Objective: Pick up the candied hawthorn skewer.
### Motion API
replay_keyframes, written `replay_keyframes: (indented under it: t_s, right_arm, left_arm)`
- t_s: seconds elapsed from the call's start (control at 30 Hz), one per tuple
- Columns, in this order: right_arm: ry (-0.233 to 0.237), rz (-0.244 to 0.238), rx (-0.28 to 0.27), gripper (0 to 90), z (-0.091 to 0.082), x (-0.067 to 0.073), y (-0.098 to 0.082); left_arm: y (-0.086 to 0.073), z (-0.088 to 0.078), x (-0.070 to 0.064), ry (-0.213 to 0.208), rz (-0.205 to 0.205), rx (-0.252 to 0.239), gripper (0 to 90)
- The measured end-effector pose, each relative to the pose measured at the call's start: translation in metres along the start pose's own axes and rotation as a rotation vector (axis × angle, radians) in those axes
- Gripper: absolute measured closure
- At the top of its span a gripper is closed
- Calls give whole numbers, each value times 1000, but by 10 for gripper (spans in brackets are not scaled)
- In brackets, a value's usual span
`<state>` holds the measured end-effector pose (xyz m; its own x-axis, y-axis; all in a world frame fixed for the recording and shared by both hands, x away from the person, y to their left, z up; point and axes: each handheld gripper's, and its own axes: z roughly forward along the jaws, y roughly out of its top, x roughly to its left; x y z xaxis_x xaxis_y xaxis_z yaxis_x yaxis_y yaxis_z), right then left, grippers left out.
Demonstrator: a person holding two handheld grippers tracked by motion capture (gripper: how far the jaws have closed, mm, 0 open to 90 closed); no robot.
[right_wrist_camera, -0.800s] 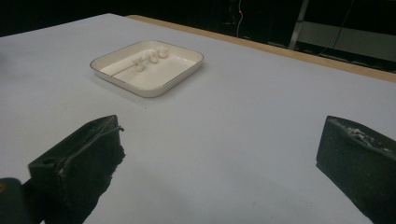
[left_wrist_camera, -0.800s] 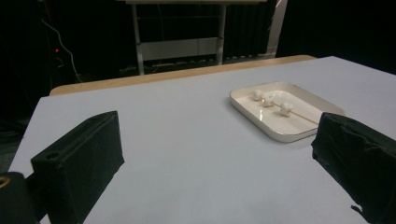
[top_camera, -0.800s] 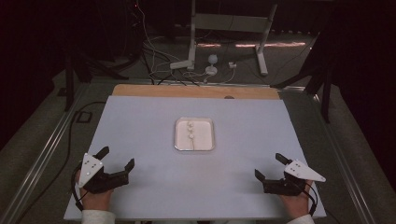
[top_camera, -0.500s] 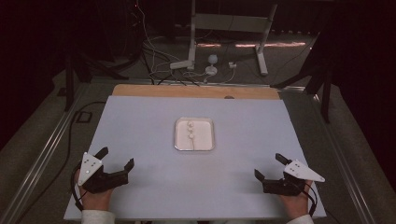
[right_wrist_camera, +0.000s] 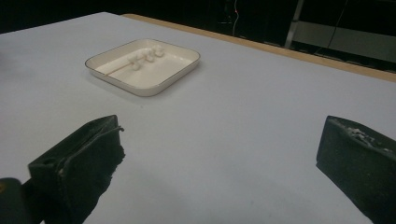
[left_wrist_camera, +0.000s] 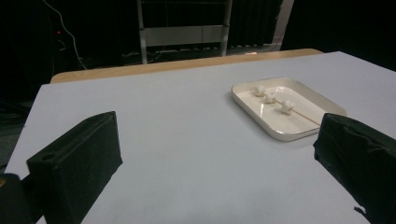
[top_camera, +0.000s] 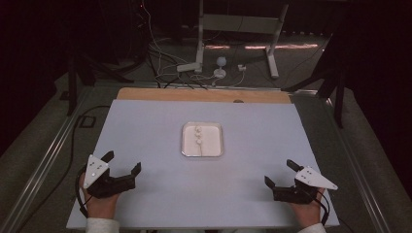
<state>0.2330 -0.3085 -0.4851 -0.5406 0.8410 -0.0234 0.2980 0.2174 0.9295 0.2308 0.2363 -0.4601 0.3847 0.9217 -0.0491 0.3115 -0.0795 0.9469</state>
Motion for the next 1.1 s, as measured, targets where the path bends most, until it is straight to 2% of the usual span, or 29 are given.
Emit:
replay_keyframes:
  t_s: [0.13, 0.43, 0.53, 0.7, 1.1]
  right_arm:
    - [-6, -1, 1, 0, 0, 0, 0]
    - [-9, 1, 1, 0, 0, 0, 0]
    - [-12, 2, -1, 0, -1, 0, 0]
    - [-16, 8, 2, 0, -1, -1, -1]
    - [-20, 7, 1, 0, -1, -1, -1]
  left_arm:
    - [6, 5, -3, -2, 13, 16, 11]
    - [20, 16, -7, -9, 16, 19, 11]
    - [29, 23, -13, -17, 31, 19, 11]
    - [38, 36, -20, -27, 28, 18, 11]
    - [43, 66, -36, -49, 35, 49, 9]
